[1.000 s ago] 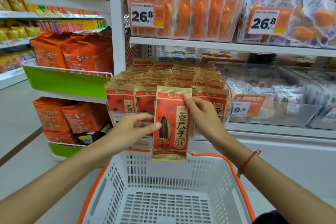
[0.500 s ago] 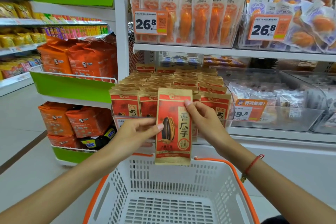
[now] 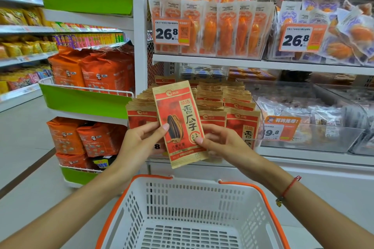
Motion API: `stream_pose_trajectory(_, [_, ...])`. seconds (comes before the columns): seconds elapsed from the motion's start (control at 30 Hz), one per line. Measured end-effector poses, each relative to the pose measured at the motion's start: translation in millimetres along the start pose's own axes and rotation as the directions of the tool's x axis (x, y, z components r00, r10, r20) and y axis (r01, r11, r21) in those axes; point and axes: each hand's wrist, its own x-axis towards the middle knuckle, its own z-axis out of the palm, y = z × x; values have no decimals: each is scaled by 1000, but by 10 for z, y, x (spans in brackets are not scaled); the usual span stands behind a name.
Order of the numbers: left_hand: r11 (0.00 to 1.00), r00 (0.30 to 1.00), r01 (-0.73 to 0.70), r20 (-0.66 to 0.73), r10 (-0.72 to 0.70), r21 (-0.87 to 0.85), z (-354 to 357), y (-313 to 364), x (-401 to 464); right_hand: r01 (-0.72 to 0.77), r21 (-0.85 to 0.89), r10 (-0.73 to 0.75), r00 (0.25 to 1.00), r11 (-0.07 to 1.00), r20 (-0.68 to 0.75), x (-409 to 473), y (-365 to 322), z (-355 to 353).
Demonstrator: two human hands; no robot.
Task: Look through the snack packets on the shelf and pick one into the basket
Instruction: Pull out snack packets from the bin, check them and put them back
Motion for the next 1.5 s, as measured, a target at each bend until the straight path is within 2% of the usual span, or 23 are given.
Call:
stream_pose_trajectory(0.27, [1000, 999, -10, 51, 9, 15, 64, -46, -19, -34, -20, 33, 999, 999, -21, -34, 17, 14])
stream_pose_trajectory(0.43, [999, 999, -33, -6, 34, 31, 109, -52, -54, -6, -60, 7, 1000, 998, 24, -73, -37, 129])
stream_pose_trajectory(0.67, [1000, 999, -16, -38, 16, -10, 165, -67, -107, -44, -23, 44, 999, 999, -16, -15, -83, 224])
stream_pose_trajectory(0.83, [999, 999, -12, -31, 14, 40, 154, -94, -110, -107, -21, 108, 993, 994, 42, -106, 7, 216])
stream_pose_trajectory(1.07, [966, 996, -80, 59, 67, 248, 159, -65, -106, -112, 173, 96, 991, 979, 95, -99, 19, 148])
stream_pose_trajectory(1.17, [966, 996, -71, 71, 55, 250, 184, -1, -119, -69, -10, 68, 997, 998, -21, -80, 7, 165])
stream_pose_trajectory(1.33, [995, 990, -102, 101, 103, -13, 235, 171, -229, 56, -311, -127, 969, 949, -212, -35, 19, 251])
stream_pose_trajectory(1.4, [990, 989, -137, 44, 138, -31, 209, 171, -220, 72, -424, -185, 955, 903, -232, -19, 32, 273])
stream_pose_trajectory(1.5, [991, 990, -129, -52, 128, -16, 124, 119, -145, 77, -487, -214, 949, 870, -233, -37, 31, 296])
